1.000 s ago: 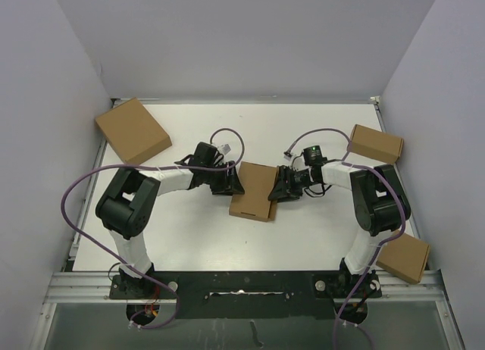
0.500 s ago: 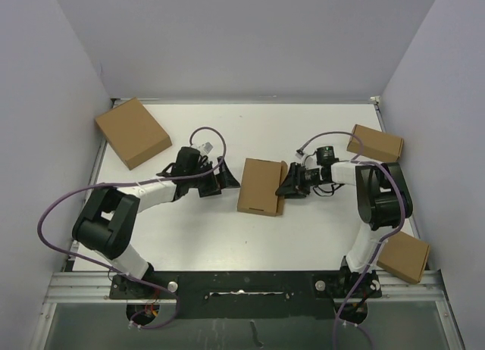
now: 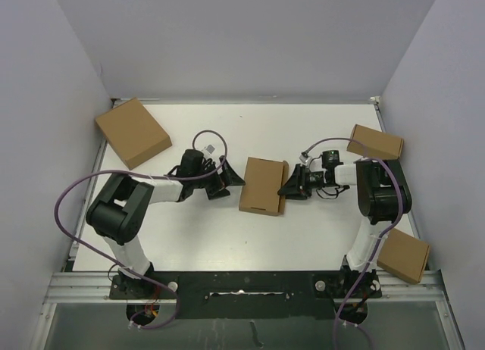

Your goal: Fold the paper box

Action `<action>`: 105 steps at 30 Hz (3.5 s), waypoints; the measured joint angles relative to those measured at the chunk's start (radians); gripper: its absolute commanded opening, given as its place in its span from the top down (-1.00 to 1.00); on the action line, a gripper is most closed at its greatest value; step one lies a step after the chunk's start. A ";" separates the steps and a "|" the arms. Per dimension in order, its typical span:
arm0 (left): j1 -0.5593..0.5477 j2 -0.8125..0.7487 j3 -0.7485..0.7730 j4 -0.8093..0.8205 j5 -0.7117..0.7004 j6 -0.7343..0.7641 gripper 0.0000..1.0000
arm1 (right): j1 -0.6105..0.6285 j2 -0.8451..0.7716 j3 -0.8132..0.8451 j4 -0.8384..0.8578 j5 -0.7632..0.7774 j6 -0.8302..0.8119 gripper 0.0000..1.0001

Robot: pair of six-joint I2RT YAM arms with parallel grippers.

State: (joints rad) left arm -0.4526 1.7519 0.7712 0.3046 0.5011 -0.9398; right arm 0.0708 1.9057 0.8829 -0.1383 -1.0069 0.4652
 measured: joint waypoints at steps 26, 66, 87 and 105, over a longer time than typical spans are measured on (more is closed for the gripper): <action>-0.005 0.202 0.166 0.119 0.128 -0.003 -0.69 | -0.081 0.011 -0.021 0.007 -0.059 -0.061 0.44; -0.071 0.336 0.258 0.296 0.241 0.010 0.31 | -0.122 0.024 0.007 -0.052 -0.130 -0.208 0.02; 0.151 0.143 0.164 0.228 0.460 0.315 0.53 | -0.124 -0.293 0.019 -0.105 -0.017 -0.388 -0.06; 0.102 0.068 0.564 -0.890 0.369 1.102 0.55 | -0.118 -0.449 -0.240 0.388 -0.008 -0.385 -0.14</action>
State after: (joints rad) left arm -0.3504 1.8202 1.3350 -0.5850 0.8700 0.1627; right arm -0.0475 1.4570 0.6430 0.2497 -1.0145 0.0803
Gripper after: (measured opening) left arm 0.319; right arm 0.522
